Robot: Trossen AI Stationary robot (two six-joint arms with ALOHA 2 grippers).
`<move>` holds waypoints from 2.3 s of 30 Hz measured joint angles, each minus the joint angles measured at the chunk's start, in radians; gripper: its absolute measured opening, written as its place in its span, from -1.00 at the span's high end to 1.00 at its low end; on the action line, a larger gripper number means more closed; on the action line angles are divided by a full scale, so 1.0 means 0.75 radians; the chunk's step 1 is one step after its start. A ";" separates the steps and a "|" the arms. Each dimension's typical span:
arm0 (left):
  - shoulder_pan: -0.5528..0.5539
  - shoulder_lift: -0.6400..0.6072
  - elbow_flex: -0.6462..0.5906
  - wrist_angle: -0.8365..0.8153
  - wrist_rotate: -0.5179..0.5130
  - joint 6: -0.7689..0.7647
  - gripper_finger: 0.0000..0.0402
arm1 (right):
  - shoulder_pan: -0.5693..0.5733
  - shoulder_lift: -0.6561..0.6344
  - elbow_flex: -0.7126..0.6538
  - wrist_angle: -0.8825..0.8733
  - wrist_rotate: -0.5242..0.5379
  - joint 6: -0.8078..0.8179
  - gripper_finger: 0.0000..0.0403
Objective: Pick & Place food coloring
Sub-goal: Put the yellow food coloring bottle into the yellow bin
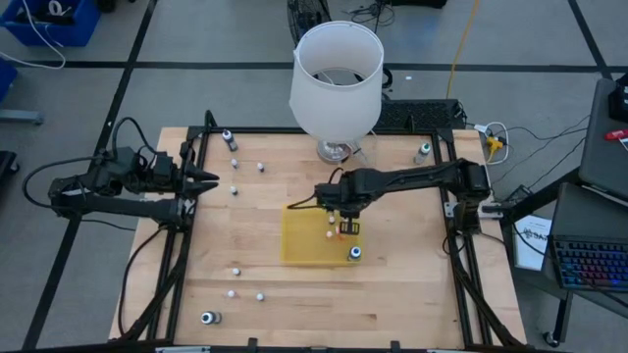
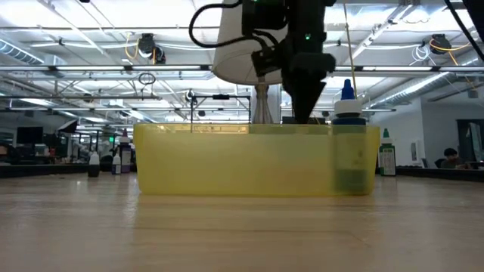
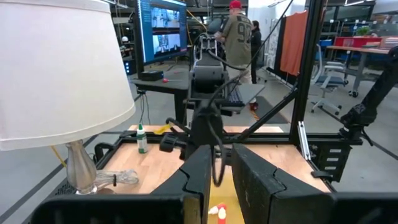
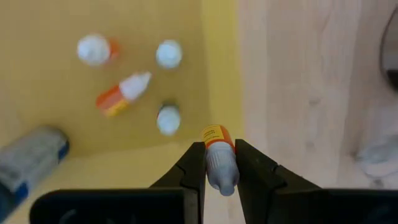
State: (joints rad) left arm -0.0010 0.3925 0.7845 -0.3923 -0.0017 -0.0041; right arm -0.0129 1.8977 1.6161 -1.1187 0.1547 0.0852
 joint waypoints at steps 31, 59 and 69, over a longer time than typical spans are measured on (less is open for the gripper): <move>0.001 0.000 0.000 0.000 0.000 0.000 0.67 | 0.122 -0.008 -0.230 0.189 -0.176 0.033 0.76; 0.000 0.000 0.000 0.000 0.000 0.000 0.67 | 0.042 -0.010 -0.368 0.404 -0.319 0.004 0.61; 0.000 0.000 0.000 0.000 0.000 0.000 0.67 | 0.045 -0.010 -0.363 0.400 -0.318 0.047 0.20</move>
State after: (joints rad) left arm -0.0010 0.3927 0.7848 -0.3923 -0.0014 -0.0044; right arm 0.0212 1.8904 1.3440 -0.8189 -0.0835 0.1205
